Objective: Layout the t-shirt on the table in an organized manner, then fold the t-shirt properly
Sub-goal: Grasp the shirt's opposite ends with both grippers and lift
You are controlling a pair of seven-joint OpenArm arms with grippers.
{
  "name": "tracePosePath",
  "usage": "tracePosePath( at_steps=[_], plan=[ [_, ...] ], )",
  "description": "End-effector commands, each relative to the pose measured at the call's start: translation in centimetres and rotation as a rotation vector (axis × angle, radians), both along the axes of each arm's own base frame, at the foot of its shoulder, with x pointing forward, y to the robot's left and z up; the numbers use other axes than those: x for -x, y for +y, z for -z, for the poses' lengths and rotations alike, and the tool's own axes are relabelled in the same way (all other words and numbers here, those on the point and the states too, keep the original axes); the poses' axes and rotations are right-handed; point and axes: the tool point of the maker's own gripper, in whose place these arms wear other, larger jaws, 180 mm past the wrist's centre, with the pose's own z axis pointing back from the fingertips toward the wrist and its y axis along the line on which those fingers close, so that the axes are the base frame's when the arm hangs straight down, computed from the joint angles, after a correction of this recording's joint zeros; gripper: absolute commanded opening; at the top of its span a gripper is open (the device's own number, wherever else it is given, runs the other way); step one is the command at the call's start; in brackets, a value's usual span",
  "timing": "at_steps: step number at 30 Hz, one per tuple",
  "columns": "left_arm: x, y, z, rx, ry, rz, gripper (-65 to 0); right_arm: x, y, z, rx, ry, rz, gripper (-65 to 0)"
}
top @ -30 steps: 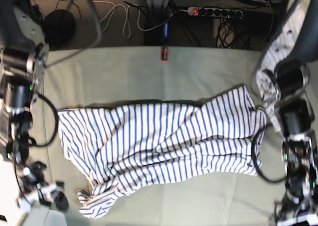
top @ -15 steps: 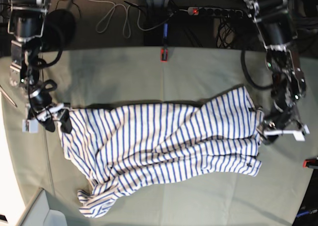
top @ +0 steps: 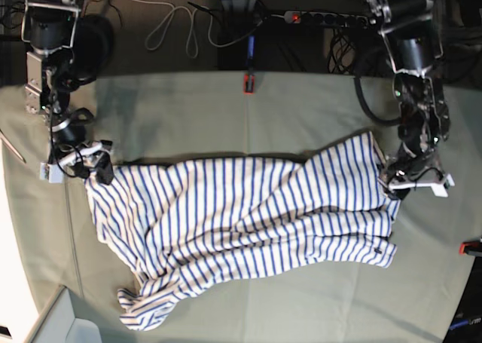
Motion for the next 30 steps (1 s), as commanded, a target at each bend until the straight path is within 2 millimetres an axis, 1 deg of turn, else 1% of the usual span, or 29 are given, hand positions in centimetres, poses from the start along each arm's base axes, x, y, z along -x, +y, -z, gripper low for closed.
tracePosePath(
  at_steps=[1,4,5,6,8,10,11,12,13,14,15,16,17,18,19,21,24,26,28,30],
  plan=[
    [-0.2,-0.6,0.2,0.031,0.015,0.011,-23.3,-0.9,-0.5,-0.9,0.004,-0.028,-0.003,-23.1],
    [-0.6,-0.8,0.5,0.044,0.023,0.009,-23.6,-0.8,-0.5,-0.4,-0.005,-0.014,0.004,-23.7],
    [-0.7,-0.9,0.5,0.049,0.024,0.011,-25.3,-0.8,-0.3,-0.4,-0.009,-0.013,0.000,-25.0],
    [-0.7,-1.4,0.6,0.059,0.025,0.013,-29.2,-0.8,-0.1,-0.3,-0.012,-0.012,-0.002,-27.5],
    [-0.7,-1.5,0.6,0.059,0.022,0.012,-42.2,-0.6,-0.1,-0.1,-0.012,-0.007,-0.002,-35.8],
    [-0.6,-1.6,0.7,0.061,0.026,0.013,-58.5,-0.5,0.2,0.0,-0.020,-0.004,-0.004,-48.1],
    [-0.6,-1.5,0.8,0.062,0.029,0.015,-65.0,-0.5,0.4,0.1,-0.023,-0.004,-0.004,-55.1],
    [-0.5,-1.5,0.8,0.062,0.031,0.016,-65.0,-0.5,0.5,0.1,-0.024,-0.004,-0.004,-60.9],
    [-0.5,-1.5,0.8,0.067,0.035,0.018,-64.4,-0.5,0.5,0.1,-0.024,-0.004,-0.004,-65.0],
    [-0.3,-1.6,0.9,0.077,0.044,0.021,-63.6,-0.5,0.4,0.0,-0.022,-0.006,-0.004,-65.0],
    [-0.4,-1.7,0.8,0.083,0.047,0.027,-65.0,-0.6,0.3,-0.2,-0.020,-0.013,-0.002,-65.0],
    [-0.6,-1.7,0.2,0.080,0.038,0.036,-65.0,-0.6,0.2,-0.6,-0.012,-0.024,-0.005,-65.0],
    [-0.6,-1.5,-0.6,0.073,0.028,0.049,-65.0,0.1,0.2,-0.8,0.000,-0.029,-0.014,-65.0],
    [-0.2,-0.9,-1.7,0.059,0.015,0.054,-65.0,0.3,0.3,-1.7,0.018,-0.056,-0.029,-65.0],
    [0.0,-0.7,-3.1,0.058,-0.016,0.057,-65.0,0.6,0.6,-2.9,0.039,-0.088,-0.048,-65.0],
    [0.5,-0.2,-6.5,0.075,-0.087,0.061,-65.0,1.8,1.2,-5.6,0.093,-0.151,-0.097,-65.0],
    [1.2,0.4,-10.9,0.110,-0.174,0.073,-65.0,3.2,0.9,-10.5,0.172,-0.259,-0.117,-65.0],
    [1.6,1.8,-14.2,0.116,-0.242,0.061,-65.0,3.9,0.8,-13.8,0.204,-0.339,-0.100,-65.0],
    [2.0,2.7,-15.8,0.138,-0.269,0.056,-65.0,4.3,0.1,-16.7,0.242,-0.407,-0.067,-65.0],
    [1.5,3.4,-17.2,0.144,-0.301,0.048,-65.0,3.9,-0.6,-18.8,0.266,-0.461,-0.041,-65.0]
  ],
)
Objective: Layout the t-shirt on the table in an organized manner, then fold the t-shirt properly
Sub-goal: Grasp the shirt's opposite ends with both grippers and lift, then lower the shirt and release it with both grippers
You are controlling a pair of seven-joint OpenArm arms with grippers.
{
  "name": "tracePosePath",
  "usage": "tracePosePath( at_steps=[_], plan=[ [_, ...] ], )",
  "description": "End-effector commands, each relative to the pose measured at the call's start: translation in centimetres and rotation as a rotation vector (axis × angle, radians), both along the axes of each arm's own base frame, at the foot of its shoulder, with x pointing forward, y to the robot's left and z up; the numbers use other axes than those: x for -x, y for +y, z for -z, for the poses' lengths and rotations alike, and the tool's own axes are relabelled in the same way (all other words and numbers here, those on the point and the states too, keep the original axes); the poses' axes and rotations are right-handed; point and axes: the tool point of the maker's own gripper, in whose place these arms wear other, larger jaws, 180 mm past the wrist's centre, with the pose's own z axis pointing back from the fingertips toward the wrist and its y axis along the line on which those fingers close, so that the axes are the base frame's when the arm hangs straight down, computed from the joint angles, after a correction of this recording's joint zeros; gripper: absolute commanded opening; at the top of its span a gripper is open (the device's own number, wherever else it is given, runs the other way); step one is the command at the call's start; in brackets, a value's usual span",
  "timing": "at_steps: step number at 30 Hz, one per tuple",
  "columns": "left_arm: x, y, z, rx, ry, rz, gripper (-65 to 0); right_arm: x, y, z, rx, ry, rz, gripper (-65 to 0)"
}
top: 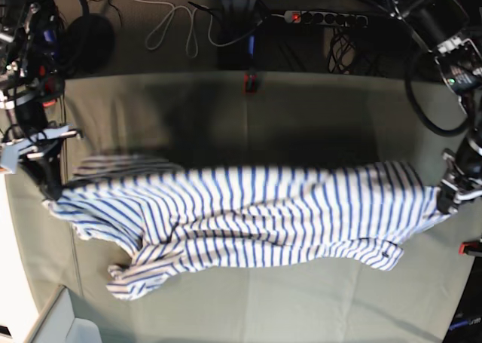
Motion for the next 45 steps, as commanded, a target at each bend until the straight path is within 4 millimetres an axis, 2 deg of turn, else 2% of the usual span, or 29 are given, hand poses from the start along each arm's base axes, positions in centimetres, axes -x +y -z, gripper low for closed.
tracePosePath(
  at_steps=[1,3,6,10,12,14,17,19,21,23,26,28,30,32,36,41,45],
  plan=[
    [-1.5,0.7,-2.6,-0.025,-0.066,-0.007,-65.0,-1.2,-0.2,-2.7,0.012,-0.089,-0.006,-65.0],
    [-2.6,1.0,-2.5,-0.011,-0.064,-0.014,-65.0,-3.0,-0.4,-3.9,0.008,-0.123,-0.001,-65.0],
    [-4.8,1.2,-1.3,0.053,-0.041,-0.029,-65.0,-6.5,-0.9,-3.5,-0.008,-0.060,0.005,-65.0],
    [-7.8,0.6,2.2,0.174,0.049,-0.033,-65.0,-10.5,-1.8,-0.4,-0.079,0.099,0.014,-65.0],
    [-9.4,0.3,3.2,0.206,0.066,-0.046,-65.0,-12.2,-2.3,0.8,-0.118,0.147,0.022,-65.0],
    [-10.4,0.3,3.9,0.215,0.072,-0.073,-65.0,-13.2,-2.3,2.2,-0.117,0.198,0.025,-65.0],
    [-11.0,0.5,4.5,0.198,0.085,-0.104,-64.6,-13.6,-1.8,4.5,-0.048,0.283,0.008,-65.0],
    [-11.4,0.4,4.9,0.177,0.106,-0.105,-59.5,-13.8,-1.2,5.9,-0.006,0.337,-0.007,-62.1],
    [-11.7,0.0,5.1,0.136,0.126,-0.083,-49.6,-14.0,-0.6,6.7,0.010,0.362,-0.022,-54.2],
    [-12.0,-0.6,5.2,0.102,0.132,-0.061,-39.1,-14.3,-0.1,6.4,-0.001,0.341,-0.023,-46.1],
    [-12.5,-0.5,4.7,0.063,0.104,-0.069,-30.4,-14.9,-0.2,4.9,-0.013,0.247,-0.012,-35.1],
    [-12.5,-0.2,4.6,0.059,0.093,-0.082,-27.4,-14.6,-0.3,4.4,-0.011,0.202,-0.005,-28.5],
    [-12.3,0.3,4.6,0.052,0.095,-0.088,-25.4,-13.9,-0.6,4.8,-0.006,0.190,0.002,-23.1],
    [-11.3,0.7,5.5,0.040,0.114,-0.095,-24.9,-13.1,-0.9,5.7,-0.004,0.206,0.005,-20.4],
    [-9.1,2.4,5.6,-0.022,0.116,-0.116,-24.9,-10.6,-2.1,8.1,0.020,0.274,0.016,-20.1],
    [-6.2,2.5,6.7,0.025,0.100,-0.125,-25.0,-9.1,-2.1,12.3,-0.036,0.382,0.026,-20.1],
    [-3.8,2.3,7.4,0.068,0.087,-0.132,-25.0,-9.5,-1.7,14.3,-0.090,0.439,0.030,-20.1]
  ],
)
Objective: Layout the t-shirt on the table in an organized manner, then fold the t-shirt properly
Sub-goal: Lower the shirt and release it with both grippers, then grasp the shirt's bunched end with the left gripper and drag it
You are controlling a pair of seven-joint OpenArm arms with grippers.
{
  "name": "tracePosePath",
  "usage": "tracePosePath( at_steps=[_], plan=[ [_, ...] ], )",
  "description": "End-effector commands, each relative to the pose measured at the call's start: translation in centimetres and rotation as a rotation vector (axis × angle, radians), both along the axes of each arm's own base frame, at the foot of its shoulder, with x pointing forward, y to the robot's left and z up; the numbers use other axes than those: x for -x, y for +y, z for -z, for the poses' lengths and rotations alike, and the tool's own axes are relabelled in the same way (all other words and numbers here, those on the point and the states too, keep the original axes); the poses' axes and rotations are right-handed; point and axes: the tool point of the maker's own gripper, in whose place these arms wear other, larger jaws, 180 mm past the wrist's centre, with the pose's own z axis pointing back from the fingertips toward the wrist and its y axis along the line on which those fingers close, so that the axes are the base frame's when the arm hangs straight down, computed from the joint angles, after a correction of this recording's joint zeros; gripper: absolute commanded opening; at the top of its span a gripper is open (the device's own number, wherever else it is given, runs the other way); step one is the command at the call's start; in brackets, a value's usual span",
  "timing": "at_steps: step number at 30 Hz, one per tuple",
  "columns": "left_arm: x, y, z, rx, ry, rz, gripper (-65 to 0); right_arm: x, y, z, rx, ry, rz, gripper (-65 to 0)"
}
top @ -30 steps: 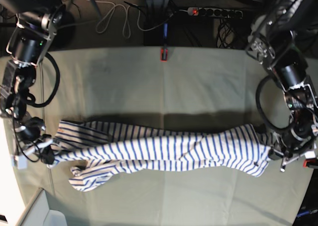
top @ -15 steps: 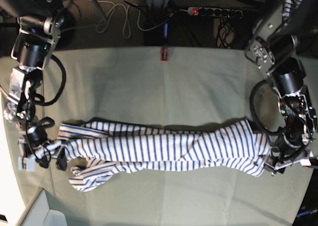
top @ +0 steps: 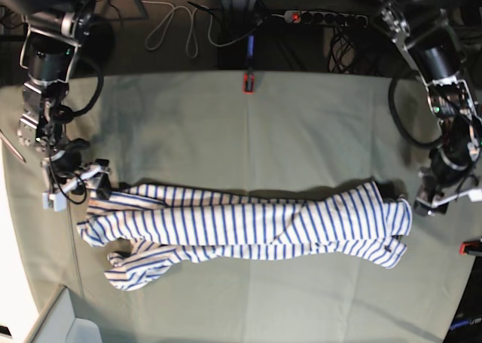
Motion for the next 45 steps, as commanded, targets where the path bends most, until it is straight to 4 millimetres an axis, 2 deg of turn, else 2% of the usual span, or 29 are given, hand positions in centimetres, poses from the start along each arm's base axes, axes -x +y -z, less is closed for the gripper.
tracePosePath(
  at_steps=[1,6,8,11,13,16,18,20,22,24,28,31,36,41,45],
  plan=[
    [-0.7,1.0,-2.0,-0.023,-0.056,-0.007,-25.0,-1.9,-1.0,-2.0,0.002,-0.070,0.017,-20.1],
    [1.6,1.2,-1.4,-0.051,-0.035,-0.003,-25.0,-2.6,-0.4,-1.1,-0.044,-0.039,0.026,-20.4],
    [2.3,1.3,-1.0,-0.060,-0.024,-0.003,-25.0,-2.6,-0.1,-1.0,-0.050,-0.036,0.024,-22.6],
    [3.3,2.2,-0.8,-0.056,-0.015,-0.030,-25.0,-2.6,0.1,-0.9,-0.054,-0.037,0.022,-34.6],
    [4.0,3.1,-0.7,-0.052,-0.015,-0.065,-25.0,-2.5,0.6,-0.7,-0.065,-0.034,0.020,-47.3],
    [4.2,3.5,-0.8,-0.049,-0.018,-0.079,-25.0,-2.5,0.5,-1.0,-0.064,-0.042,0.024,-65.0],
    [4.2,3.5,-0.9,-0.050,-0.020,-0.079,-25.1,-1.5,0.2,-0.8,-0.041,-0.044,0.018,-65.0],
    [4.2,3.5,-0.9,-0.050,-0.020,-0.079,-25.1,-0.5,-0.1,-2.1,0.008,-0.084,0.002,-65.0],
    [4.2,3.5,-0.9,-0.050,-0.020,-0.079,-25.1,1.1,-0.2,-3.4,0.067,-0.122,-0.022,-65.0],
    [4.1,3.5,-0.9,-0.050,-0.019,-0.076,-25.1,2.4,1.0,-5.2,0.102,-0.175,-0.050,-65.0],
    [4.0,3.0,-0.7,-0.041,-0.020,-0.074,-25.1,5.9,0.4,-8.7,0.169,-0.256,-0.012,-65.0],
    [4.1,3.0,-0.6,-0.041,-0.018,-0.074,-24.9,8.7,-1.4,-10.9,0.224,-0.289,0.061,-65.0],
    [4.0,3.0,-0.7,-0.041,-0.020,-0.074,-24.8,12.2,-6.2,-14.2,0.325,-0.324,0.209,-65.0],
    [3.9,3.0,-0.8,-0.041,-0.024,-0.074,-24.8,14.8,-9.7,-15.0,0.354,-0.326,0.335,-65.0],
    [3.5,2.1,-0.5,-0.038,-0.015,-0.044,-24.7,15.2,-10.0,-15.1,0.311,-0.350,0.381,-65.0]
  ],
)
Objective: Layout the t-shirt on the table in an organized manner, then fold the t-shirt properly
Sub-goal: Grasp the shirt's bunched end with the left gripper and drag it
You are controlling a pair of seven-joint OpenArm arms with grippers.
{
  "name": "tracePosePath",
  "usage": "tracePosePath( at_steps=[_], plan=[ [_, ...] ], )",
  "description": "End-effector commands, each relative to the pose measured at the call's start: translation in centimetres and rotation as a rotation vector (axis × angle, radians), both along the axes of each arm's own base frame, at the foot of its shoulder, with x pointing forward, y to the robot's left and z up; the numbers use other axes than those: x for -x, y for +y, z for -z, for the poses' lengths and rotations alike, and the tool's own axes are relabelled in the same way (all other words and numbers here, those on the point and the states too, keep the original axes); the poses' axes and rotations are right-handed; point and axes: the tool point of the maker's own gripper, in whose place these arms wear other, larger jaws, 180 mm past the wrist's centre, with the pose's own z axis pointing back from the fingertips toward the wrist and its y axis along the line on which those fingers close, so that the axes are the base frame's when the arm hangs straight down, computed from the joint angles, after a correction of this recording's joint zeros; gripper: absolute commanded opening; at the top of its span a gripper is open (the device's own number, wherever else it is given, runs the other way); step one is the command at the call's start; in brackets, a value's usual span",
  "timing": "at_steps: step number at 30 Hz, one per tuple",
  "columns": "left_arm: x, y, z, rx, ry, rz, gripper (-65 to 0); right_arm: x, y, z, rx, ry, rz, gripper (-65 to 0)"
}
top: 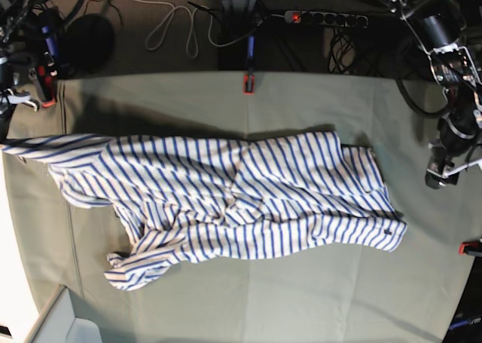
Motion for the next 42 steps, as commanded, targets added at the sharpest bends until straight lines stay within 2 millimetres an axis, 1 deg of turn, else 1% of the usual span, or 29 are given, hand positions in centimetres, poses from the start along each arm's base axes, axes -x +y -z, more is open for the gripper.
tracePosePath(
  at_steps=[1,4,6,7,9,12,13,15,18,19,20,22,26,31,35,36,38,39,42],
  plan=[
    [-1.2,0.1,-1.3,-0.023,-0.038,0.017,-24.7,-0.6,-0.1,-1.7,0.022,-0.062,-0.017,-65.0],
    [-1.7,-1.2,-0.9,-0.031,-0.023,0.062,-24.7,-0.7,0.8,-1.1,0.000,-0.061,-0.024,-65.0],
    [-2.1,-2.4,-0.5,-0.029,-0.012,0.095,-24.7,-0.7,1.0,-1.0,-0.005,-0.062,-0.024,-65.0],
    [-2.3,-3.4,0.1,-0.017,-0.001,0.117,-24.7,-0.7,1.1,-1.0,-0.007,-0.062,-0.025,-65.0],
    [-3.8,-5.5,0.3,0.007,-0.006,0.159,-24.7,-1.1,1.7,-0.7,-0.015,-0.057,-0.045,-65.0],
    [-4.9,-7.2,1.1,0.039,0.011,0.189,-24.7,-0.7,2.3,0.0,-0.022,-0.033,-0.064,-65.0],
    [-5.3,-8.4,1.5,0.056,0.016,0.206,-24.7,-0.6,2.3,0.0,-0.021,-0.031,-0.064,-65.0],
    [-6.0,-9.8,1.7,0.076,0.017,0.227,-24.7,-0.5,2.3,0.1,-0.023,-0.027,-0.063,-65.0],
    [-6.3,-10.3,1.8,0.088,0.016,0.232,-24.7,-0.5,2.3,0.1,-0.023,-0.025,-0.063,-65.0],
    [-6.7,-10.8,1.5,0.086,0.011,0.246,-24.7,-0.5,2.3,0.2,-0.024,-0.024,-0.063,-65.0],
    [-7.1,-11.7,1.5,0.088,0.010,0.266,-24.7,-0.4,2.3,0.2,-0.024,-0.023,-0.063,-65.0],
    [-7.3,-12.6,1.5,0.084,0.013,0.294,-24.8,-0.4,2.3,0.2,-0.024,-0.023,-0.063,-65.0],
    [-7.6,-13.3,1.2,0.083,0.004,0.313,-25.1,-0.5,2.3,0.2,-0.024,-0.024,-0.063,-65.0],
    [-8.1,-13.2,0.0,0.066,-0.025,0.318,-25.1,-0.5,2.3,0.2,-0.024,-0.024,-0.063,-65.0],
    [-7.8,-13.2,0.9,0.075,-0.001,0.314,-25.2,-0.3,2.3,0.7,-0.034,-0.014,-0.060,-65.0],
    [-8.2,-13.2,0.7,0.078,-0.004,0.313,-25.6,-0.3,2.3,0.8,-0.038,-0.012,-0.058,-65.0],
    [-8.6,-13.3,0.9,0.088,0.002,0.313,-30.4,-0.3,2.3,1.0,-0.043,-0.010,-0.057,-65.0],
    [-8.8,-13.4,0.9,0.093,0.004,0.312,-34.6,-0.2,2.3,1.1,-0.043,-0.008,-0.057,-65.0],
    [-10.0,-13.6,0.4,0.105,-0.007,0.311,-54.1,-0.5,2.7,1.2,-0.048,-0.007,-0.070,-65.0]
  ],
)
